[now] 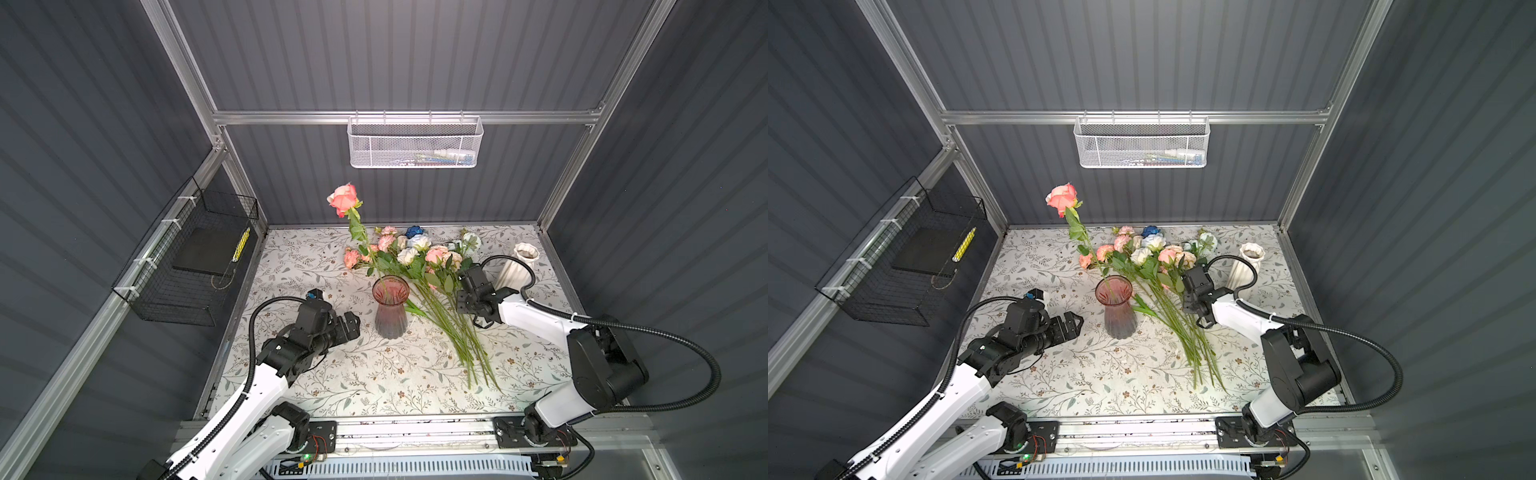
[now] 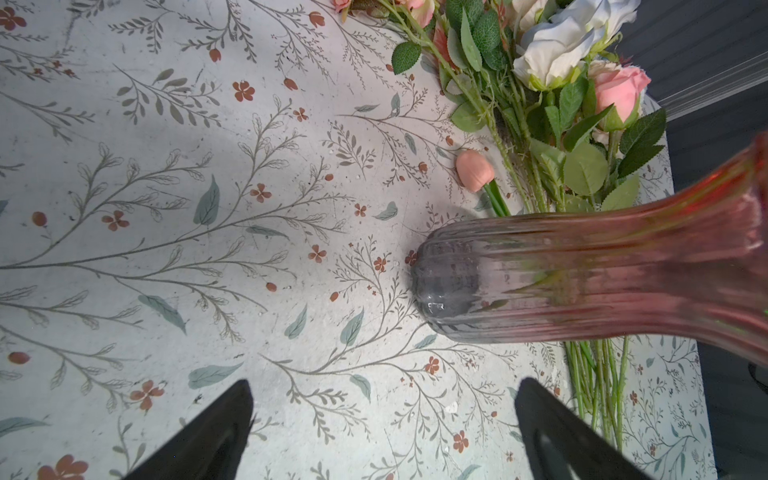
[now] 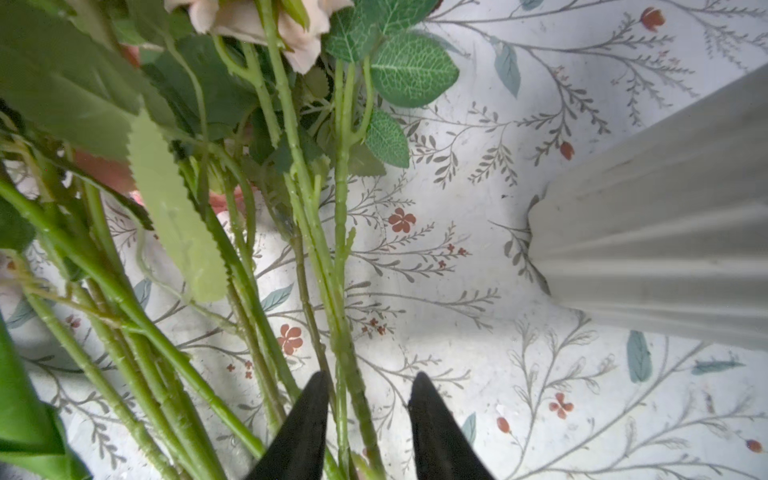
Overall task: Arrange the flowers into the vase
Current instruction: 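Grasp the peach carnation stems in the bunch with the right gripper, then lift the peach carnations into the pink vase while left gripper moves to the vase rim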
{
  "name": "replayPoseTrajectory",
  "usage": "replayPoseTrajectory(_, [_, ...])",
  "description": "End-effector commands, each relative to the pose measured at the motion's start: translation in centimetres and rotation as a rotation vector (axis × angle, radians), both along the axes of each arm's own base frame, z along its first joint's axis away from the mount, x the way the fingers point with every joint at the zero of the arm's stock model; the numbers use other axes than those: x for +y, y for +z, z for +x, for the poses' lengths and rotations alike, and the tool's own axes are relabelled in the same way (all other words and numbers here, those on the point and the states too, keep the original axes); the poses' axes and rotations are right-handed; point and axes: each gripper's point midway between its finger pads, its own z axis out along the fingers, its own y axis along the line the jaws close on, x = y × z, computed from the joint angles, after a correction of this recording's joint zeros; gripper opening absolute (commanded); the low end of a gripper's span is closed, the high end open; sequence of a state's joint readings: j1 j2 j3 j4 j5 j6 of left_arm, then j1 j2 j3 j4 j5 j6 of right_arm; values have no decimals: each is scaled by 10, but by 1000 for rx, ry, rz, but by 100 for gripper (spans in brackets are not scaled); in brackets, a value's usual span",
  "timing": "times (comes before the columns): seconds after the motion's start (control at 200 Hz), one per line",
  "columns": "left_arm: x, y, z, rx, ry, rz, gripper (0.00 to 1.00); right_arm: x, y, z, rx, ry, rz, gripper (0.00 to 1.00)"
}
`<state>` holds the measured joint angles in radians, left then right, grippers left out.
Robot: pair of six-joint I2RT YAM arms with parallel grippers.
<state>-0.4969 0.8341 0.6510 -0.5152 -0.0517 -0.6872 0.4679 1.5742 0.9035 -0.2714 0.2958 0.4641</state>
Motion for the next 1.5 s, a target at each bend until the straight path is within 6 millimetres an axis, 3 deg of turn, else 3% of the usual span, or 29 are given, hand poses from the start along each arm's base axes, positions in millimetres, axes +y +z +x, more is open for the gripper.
replayPoseTrajectory(0.0, [-2, -3, -2, 6, -15, 1, 99, -5, -12, -2, 23, -14, -20, 33])
replayPoseTrajectory(0.235, [-1, -3, -3, 6, -13, -1, 100, -6, -10, -1, 7, -3, -38, 16])
replayPoseTrajectory(0.315, [-2, 0, -3, 2, -16, -7, 100, -1, 1, 0, -28, 14, -34, 9])
replayPoseTrajectory(0.48, [-5, 11, -3, -22, -28, -24, 99, 10, 37, -3, -119, 53, -47, 4])
replayPoseTrajectory(0.74, [-10, 44, -5, -105, -74, -64, 99, 25, 121, -14, -328, 85, 0, 3])
replayPoseTrajectory(0.95, [-21, 97, -13, -272, -182, -136, 99, 53, 194, -34, -541, 181, 89, 3])
replayPoseTrajectory(0.96, [-22, 100, -13, -283, -190, -141, 99, 52, 207, -39, -575, 183, 111, 3])
replayPoseTrajectory(1.055, [-30, 129, -22, -378, -266, -187, 99, 57, 240, -53, -667, 209, 167, 3])
replayPoseTrajectory(1.266, [-67, 184, -51, -531, -536, -371, 94, 76, 312, -97, -848, 325, 374, 3])
replayPoseTrajectory(1.491, [-109, 231, -71, -573, -838, -575, 84, 131, 372, -136, -910, 559, 620, 3])
